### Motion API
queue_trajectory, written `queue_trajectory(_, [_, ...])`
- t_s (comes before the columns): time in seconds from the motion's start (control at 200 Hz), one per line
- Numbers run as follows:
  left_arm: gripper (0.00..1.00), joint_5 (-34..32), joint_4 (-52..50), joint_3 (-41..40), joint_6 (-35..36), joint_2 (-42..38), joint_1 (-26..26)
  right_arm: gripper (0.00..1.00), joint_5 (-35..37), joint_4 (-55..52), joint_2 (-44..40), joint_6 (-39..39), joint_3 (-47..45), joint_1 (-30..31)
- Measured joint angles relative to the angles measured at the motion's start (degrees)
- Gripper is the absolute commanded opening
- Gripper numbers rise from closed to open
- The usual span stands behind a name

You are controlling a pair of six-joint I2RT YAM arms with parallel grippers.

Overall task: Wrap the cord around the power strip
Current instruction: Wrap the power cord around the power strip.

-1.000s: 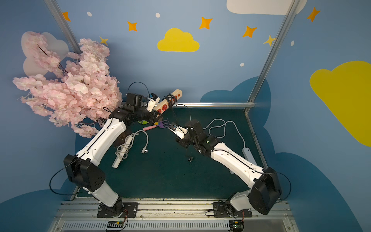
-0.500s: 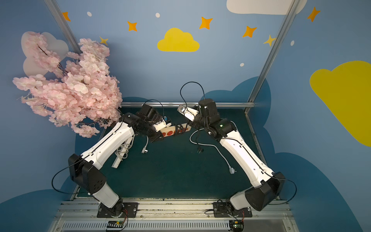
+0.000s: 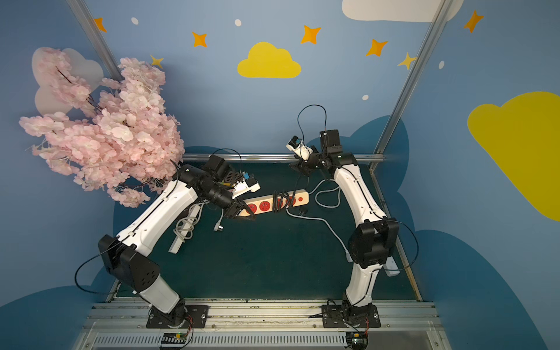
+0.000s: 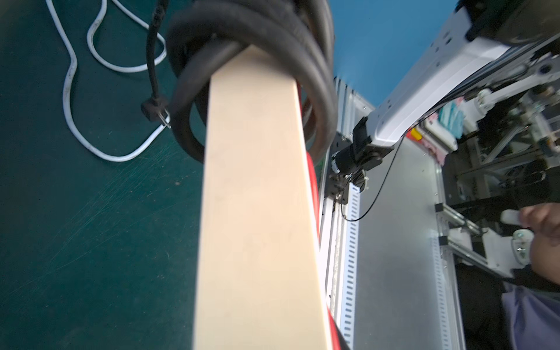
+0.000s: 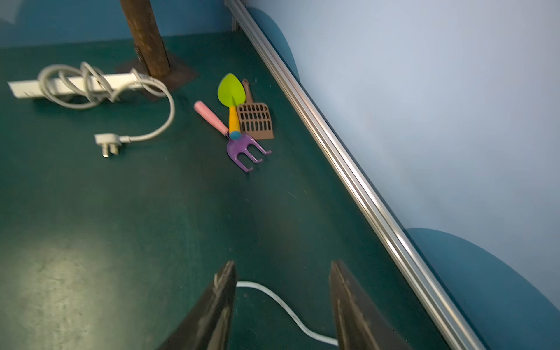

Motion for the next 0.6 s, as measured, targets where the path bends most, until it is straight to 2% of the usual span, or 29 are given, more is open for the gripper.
queue_trajectory(0.065, [0.03,2.8,2.2,-0.7,-1.9,-0.3,1.1,0.22,-3.5,1.6,0.4,2.8,-0.3,-1.2])
queue_trajectory(0.18, [0.02,6.3,15.0,-8.0,-11.2,-4.4,2.5,0.39,-7.7,10.3,-0.3,9.6,-5.9,-2.3])
queue_trajectory(0.26, [0.03,7.7,24.0,-13.4,-19.1,-7.4,4.0,0.48,-10.1,16.3,-1.2,15.0,-11.9,-2.4])
queue_trajectory(0.34, [0.03,8.3,28.5,-15.3,-24.1,-8.1,5.2,0.57,-12.5,20.5,-1.2,21.3,-14.9,-3.0])
queue_trajectory(0.436, [0.03,9.0,33.1,-15.5,-26.8,-8.2,6.7,0.66,-14.8,22.7,-1.2,27.5,-15.2,-4.9])
queue_trajectory(0.601, [0.03,9.4,46.8,-17.2,-33.5,-11.1,10.3,0.80,-20.2,21.7,-1.2,35.2,-13.8,-9.0])
